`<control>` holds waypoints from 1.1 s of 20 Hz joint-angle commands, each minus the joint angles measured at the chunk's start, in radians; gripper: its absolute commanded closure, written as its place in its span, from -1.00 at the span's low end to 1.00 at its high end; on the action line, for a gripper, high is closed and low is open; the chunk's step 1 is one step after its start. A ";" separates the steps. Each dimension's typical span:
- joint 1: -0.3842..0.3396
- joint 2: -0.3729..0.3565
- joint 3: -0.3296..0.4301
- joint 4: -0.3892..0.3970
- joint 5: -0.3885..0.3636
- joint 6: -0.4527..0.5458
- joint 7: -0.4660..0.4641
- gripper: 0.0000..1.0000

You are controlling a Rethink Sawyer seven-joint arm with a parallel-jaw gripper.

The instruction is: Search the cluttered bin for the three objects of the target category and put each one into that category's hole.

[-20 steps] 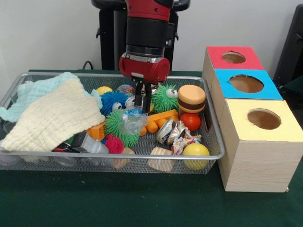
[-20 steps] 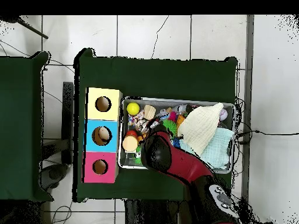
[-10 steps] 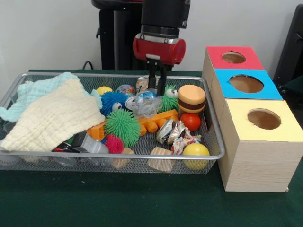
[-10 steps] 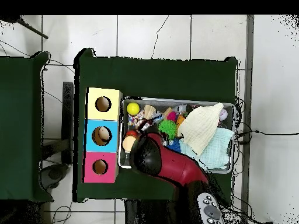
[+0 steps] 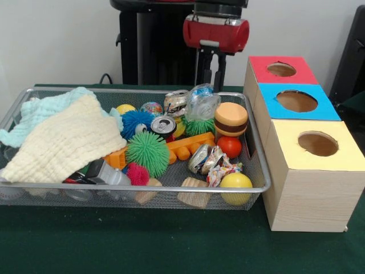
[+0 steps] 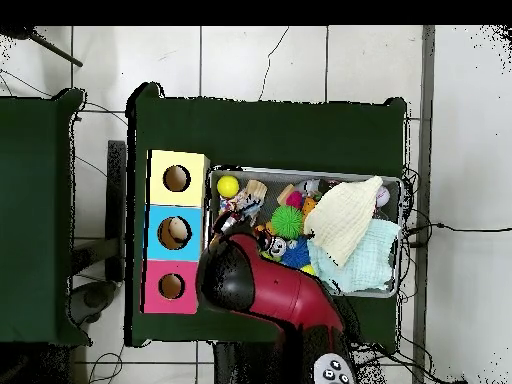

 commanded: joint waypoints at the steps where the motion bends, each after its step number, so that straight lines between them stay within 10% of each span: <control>1: 0.016 -0.059 -0.019 0.048 0.006 0.143 0.134 1.00; 22: 0.126 -0.135 0.034 0.142 -0.014 0.142 0.116 1.00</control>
